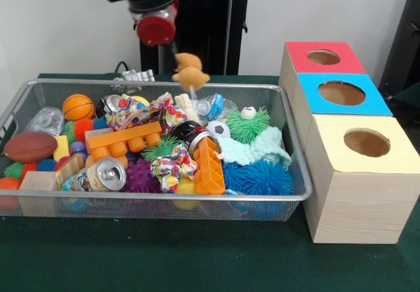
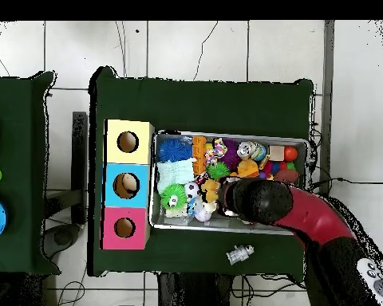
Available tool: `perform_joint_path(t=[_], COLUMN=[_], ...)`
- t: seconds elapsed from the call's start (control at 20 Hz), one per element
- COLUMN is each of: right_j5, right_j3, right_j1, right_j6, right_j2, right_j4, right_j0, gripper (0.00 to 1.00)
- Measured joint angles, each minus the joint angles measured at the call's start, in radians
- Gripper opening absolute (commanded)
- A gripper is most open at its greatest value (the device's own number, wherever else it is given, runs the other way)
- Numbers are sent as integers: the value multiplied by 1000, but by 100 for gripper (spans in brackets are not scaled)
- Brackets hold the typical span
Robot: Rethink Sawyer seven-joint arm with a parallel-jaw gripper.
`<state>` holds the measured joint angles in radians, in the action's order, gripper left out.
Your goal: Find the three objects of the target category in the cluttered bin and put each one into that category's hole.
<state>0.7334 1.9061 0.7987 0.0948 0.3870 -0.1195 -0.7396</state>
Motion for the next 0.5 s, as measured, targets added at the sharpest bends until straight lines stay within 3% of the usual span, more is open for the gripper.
perform_joint_path(t=[0.5], right_j5=[-1], right_j3=[125], right_j1=[122], right_j6=[-2], right_j2=[-2], right_j4=[116], right_j0=[100], gripper=[0])
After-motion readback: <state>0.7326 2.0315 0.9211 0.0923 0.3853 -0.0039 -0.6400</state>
